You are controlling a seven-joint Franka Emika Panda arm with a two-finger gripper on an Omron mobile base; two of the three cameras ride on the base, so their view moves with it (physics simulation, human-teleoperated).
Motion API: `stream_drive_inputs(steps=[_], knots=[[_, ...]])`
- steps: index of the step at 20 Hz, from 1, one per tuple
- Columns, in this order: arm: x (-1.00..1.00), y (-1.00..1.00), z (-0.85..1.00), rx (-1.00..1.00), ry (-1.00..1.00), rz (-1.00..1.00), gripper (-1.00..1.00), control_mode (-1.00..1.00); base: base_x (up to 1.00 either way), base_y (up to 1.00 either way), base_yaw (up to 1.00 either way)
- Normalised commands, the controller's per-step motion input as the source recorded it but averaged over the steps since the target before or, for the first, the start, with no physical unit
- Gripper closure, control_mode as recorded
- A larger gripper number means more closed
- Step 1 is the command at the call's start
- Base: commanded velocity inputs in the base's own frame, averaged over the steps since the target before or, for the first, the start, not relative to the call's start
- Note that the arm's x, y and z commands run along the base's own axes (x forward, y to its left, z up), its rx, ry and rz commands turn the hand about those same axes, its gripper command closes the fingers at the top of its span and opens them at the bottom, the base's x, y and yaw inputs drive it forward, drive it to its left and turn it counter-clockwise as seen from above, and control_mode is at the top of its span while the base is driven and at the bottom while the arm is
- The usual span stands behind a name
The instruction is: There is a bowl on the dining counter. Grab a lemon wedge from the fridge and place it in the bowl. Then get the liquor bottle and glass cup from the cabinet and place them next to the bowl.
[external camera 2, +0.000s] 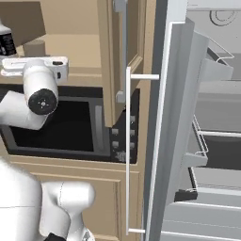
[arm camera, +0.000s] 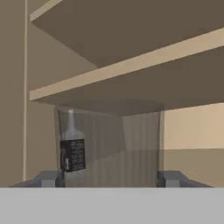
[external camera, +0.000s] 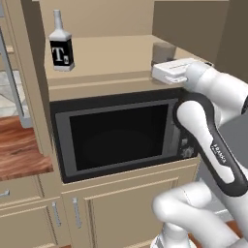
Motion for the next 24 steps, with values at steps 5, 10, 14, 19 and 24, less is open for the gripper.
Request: stream_drive_inputs(steps=[5, 10, 14, 19, 24], knots=[[-1.0, -0.15, 0.0, 0.06, -0.02, 0.15, 1.0, -1.0, 0.0, 0.0, 0.0], [-1.0, -0.3, 0.0, 0.0, 0.0, 0.11, 1.0, -1.0, 0.0, 0.0, 0.0], [-0.71, -0.28, -0.02, -0.09, 0.03, 0.04, 1.0, -1.0, 0.0, 0.0, 0.0], [-0.37, -0.02, -0.08, -0.12, 0.1, 0.03, 1.0, -1.0, 0.0, 0.0, 0.0], [-0.23, 0.15, -0.05, -0.12, 0.05, 0.04, 1.0, 1.0, -0.08, 0.0, 0.01]])
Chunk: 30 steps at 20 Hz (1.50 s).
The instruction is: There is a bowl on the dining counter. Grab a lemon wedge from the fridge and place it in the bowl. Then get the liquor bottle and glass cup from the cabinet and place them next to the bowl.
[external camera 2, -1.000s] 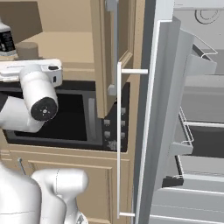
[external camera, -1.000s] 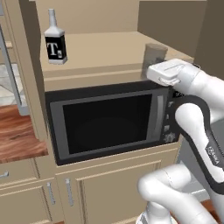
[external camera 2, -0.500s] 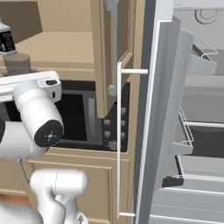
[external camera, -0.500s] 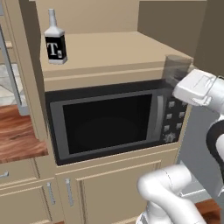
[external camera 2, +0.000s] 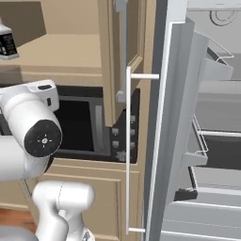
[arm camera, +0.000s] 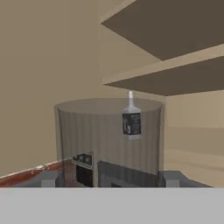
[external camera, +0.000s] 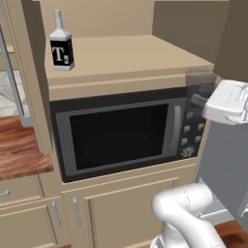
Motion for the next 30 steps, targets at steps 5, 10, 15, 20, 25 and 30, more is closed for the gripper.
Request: stream_drive_inputs(steps=[5, 10, 15, 20, 25, 30], knots=[[0.0, 0.0, 0.0, 0.0, 0.0, 0.0, 1.0, 1.0, -0.66, -0.05, 0.0], [0.0, 0.0, 0.0, 0.0, 0.0, 0.0, 1.0, 1.0, -0.94, -0.32, 0.0], [0.0, 0.0, 0.0, 0.0, 0.0, 0.0, 1.0, 1.0, -1.0, -0.56, -0.21], [0.0, 0.0, 0.0, 0.0, 0.0, 0.0, 1.0, 1.0, -0.78, -0.5, -0.43], [0.0, 0.0, 0.0, 0.0, 0.0, 0.0, 1.0, 1.0, -0.66, -0.49, -0.5], [0.0, 0.0, 0.0, 0.0, 0.0, 0.0, 1.0, 1.0, -0.29, -0.36, -0.55]])
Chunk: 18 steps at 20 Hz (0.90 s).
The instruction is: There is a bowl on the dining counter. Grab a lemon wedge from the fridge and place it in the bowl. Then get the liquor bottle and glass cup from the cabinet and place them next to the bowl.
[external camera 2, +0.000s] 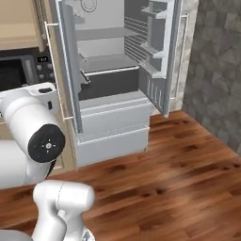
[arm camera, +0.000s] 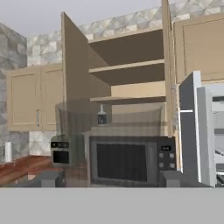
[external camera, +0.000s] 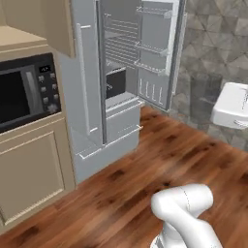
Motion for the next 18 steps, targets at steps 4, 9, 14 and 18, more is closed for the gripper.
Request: stream_drive_inputs(steps=[4, 9, 14, 18], knots=[[0.0, 0.0, 0.0, 0.0, 0.0, 0.0, 1.0, 1.0, 0.0, -0.15, -0.6], [0.0, 0.0, 0.0, 0.0, 0.0, 0.0, 1.0, 1.0, 0.01, -0.12, -0.61], [0.0, 0.0, 0.0, 0.0, 0.0, 0.0, 1.0, 1.0, 0.12, -0.12, -0.55], [0.0, 0.0, 0.0, 0.0, 0.0, 0.0, 1.0, 1.0, 0.33, -0.07, -0.52]])
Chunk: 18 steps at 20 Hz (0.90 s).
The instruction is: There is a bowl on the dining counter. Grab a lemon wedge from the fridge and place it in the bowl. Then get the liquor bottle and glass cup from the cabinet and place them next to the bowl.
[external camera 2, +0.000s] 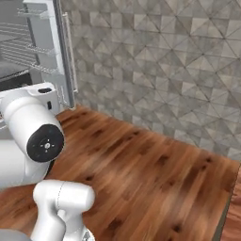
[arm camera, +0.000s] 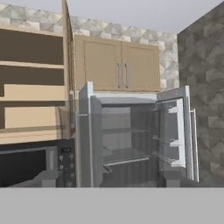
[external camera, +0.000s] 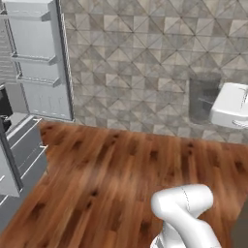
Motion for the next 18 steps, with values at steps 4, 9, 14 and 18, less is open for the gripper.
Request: stream_drive_inputs(steps=[4, 9, 14, 18], knots=[[0.0, 0.0, 0.0, 0.0, 0.0, 0.0, 1.0, 1.0, 0.45, -0.09, -0.49], [0.0, 0.0, 0.0, 0.0, 0.0, 0.0, 1.0, 1.0, 0.77, 0.0, -0.45], [0.0, 0.0, 0.0, 0.0, 0.0, 0.0, 1.0, 1.0, 0.99, 0.0, -0.39], [0.0, 0.0, 0.0, 0.0, 0.0, 0.0, 1.0, 1.0, 1.0, 0.01, -0.31]])
